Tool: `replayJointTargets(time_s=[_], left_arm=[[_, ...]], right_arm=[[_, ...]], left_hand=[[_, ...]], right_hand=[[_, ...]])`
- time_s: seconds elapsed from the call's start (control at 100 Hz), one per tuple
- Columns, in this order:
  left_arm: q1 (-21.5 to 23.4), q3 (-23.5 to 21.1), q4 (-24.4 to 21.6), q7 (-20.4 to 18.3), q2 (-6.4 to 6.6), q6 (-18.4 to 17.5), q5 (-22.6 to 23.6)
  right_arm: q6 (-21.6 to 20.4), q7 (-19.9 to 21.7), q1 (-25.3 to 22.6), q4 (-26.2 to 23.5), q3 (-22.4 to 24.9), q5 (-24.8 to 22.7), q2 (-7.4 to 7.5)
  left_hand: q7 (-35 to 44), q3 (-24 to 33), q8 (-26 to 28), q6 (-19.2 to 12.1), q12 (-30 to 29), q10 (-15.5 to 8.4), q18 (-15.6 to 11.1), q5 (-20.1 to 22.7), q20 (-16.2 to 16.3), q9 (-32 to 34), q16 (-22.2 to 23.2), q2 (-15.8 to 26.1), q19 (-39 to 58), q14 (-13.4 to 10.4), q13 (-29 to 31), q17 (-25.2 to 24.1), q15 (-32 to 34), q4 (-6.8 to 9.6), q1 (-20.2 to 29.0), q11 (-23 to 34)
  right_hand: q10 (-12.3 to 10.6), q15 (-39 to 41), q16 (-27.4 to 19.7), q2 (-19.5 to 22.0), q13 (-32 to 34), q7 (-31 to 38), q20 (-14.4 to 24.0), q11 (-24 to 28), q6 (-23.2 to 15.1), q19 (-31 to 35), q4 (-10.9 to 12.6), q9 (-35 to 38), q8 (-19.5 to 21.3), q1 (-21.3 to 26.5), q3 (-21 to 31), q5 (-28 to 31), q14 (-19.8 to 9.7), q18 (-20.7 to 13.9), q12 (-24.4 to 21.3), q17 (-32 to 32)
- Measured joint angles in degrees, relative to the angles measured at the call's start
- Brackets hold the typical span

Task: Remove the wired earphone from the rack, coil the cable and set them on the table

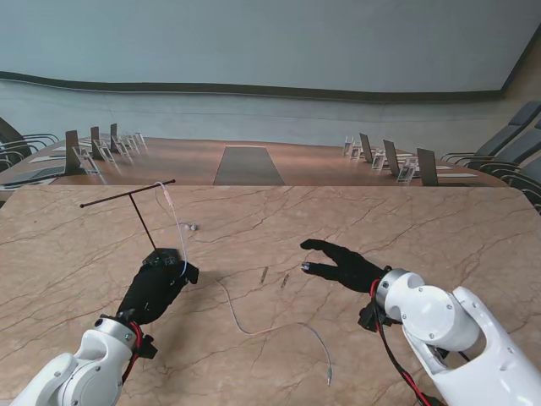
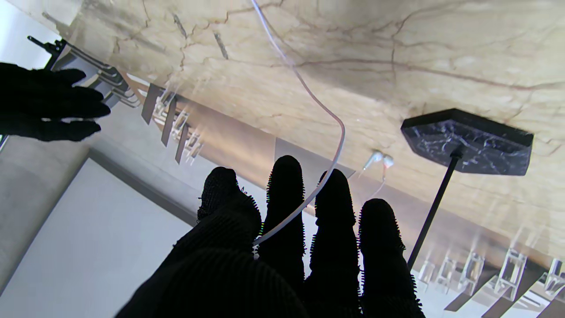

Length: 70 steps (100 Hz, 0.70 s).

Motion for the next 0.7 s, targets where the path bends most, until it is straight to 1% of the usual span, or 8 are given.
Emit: replayJointTargets(time_s=[0.15,0.23,0.3,0.37,0.48,0.53,0.59,0.7], left_arm=[[0.8,0.2,-0.3,-1.1,0.16,0.2,0.1],[1.0,0.6,-0.5,-1.7,0.31,0.5,0.1],[1.1,0.9,-0.6,-2.1,0.40,0.7,0.1],[1.3,1.1,-0.7,-2.4,0.43,0.7,0.1],[1.5,1.3,-0.8,-2.4,0.44,0.7,0.1],[1.7,1.4,-0.9,-2.4,0.45,0.7,0.1],[1.8,1.5,-1.0,-2.4,0.47,0.6,0.1],[1.9,1.7,-1.1,-2.6,0.50,0.5,0.0]], right_arm=[[0.0,0.7,1.6,0.5,-1.6,0.5,0.05],[-0.3,1.0,2.8,1.0,-2.8,0.8,0.14],[-1.1,1.1,4.2,1.7,-4.1,1.1,0.23],[-2.5,0.5,5.8,3.0,-5.7,1.7,0.23],[-4.2,-1.5,8.4,5.4,-8.2,3.2,-0.07],[-4.4,-1.6,9.4,6.2,-9.1,3.6,-0.27],[-4.8,-1.6,10.8,7.0,-10.3,4.1,-0.42],[-5.3,-1.6,13.6,8.8,-13.1,5.3,-0.59]], left_hand=[[0.0,0.0,0.0,0.0,0.0,0.0,0.0,0.0,4.0,0.0,0.5,0.0,6.2,0.6,0.0,0.7,0.8,0.00,0.0,0.0],[0.0,0.0,0.0,0.0,0.0,0.0,0.0,0.0,5.6,0.0,0.8,0.0,8.7,0.8,0.0,1.0,1.0,0.00,0.0,0.0],[0.0,0.0,0.0,0.0,0.0,0.0,-0.2,0.0,6.9,0.0,0.9,0.0,10.5,0.9,-0.6,1.5,1.4,0.00,0.0,0.0],[0.0,0.0,-0.1,0.0,0.0,0.0,-0.8,0.0,8.2,0.0,1.2,0.0,12.4,0.9,-0.7,1.8,1.5,0.00,0.0,0.0],[0.0,0.0,-0.1,0.0,0.0,0.1,-1.0,-0.1,8.6,0.0,1.3,0.0,12.5,0.9,-0.7,1.8,1.5,0.00,0.0,0.0],[0.0,0.0,-0.1,0.0,0.0,0.1,-1.0,-0.1,8.7,0.0,1.3,0.0,12.5,0.9,-0.7,1.8,1.5,0.00,0.0,0.0],[0.0,0.0,-0.1,0.0,0.0,0.1,-1.0,-0.1,9.1,0.0,1.3,0.0,12.5,0.9,-0.7,1.8,1.5,0.00,0.0,0.0],[0.0,0.0,-0.2,0.0,0.8,0.1,-1.0,-0.1,9.1,0.0,1.4,0.0,12.5,0.9,-0.8,1.8,1.5,0.00,0.0,0.0]], right_hand=[[0.4,0.1,0.9,0.0,0.0,0.6,0.1,0.4,0.0,0.5,0.0,0.0,-0.3,0.0,0.0,0.0,0.4,0.1,0.0,0.0],[0.6,0.4,2.8,0.0,0.0,1.4,0.7,1.7,0.0,1.8,0.0,0.0,-0.6,0.0,0.0,0.0,1.0,0.5,0.0,0.0],[1.6,2.1,4.8,0.0,0.0,3.5,0.7,3.9,0.1,4.0,0.0,0.0,-0.9,0.0,0.0,-0.4,2.2,1.5,0.5,0.0],[2.9,6.0,6.1,0.0,0.0,7.3,0.7,7.5,0.3,6.9,0.0,0.0,-1.5,0.0,0.0,-0.7,4.1,3.2,1.7,0.0],[4.4,11.4,6.9,0.0,0.1,12.4,0.7,11.9,0.8,9.8,0.0,0.0,-3.5,0.7,0.0,-1.0,6.0,5.3,3.7,0.8],[5.0,13.9,7.5,0.0,0.1,13.8,0.6,13.8,1.1,11.1,0.0,0.0,-4.4,0.7,0.0,-1.0,7.0,6.2,4.4,0.9],[5.2,17.1,8.4,0.0,0.1,15.4,0.6,15.8,1.2,12.8,0.0,0.0,-5.3,0.7,0.0,-1.0,7.8,7.1,5.1,1.4],[6.3,21.7,10.4,0.0,0.2,17.4,0.2,18.2,1.4,15.4,0.0,0.0,-6.5,0.7,0.0,-1.0,9.6,8.9,6.3,1.7]])
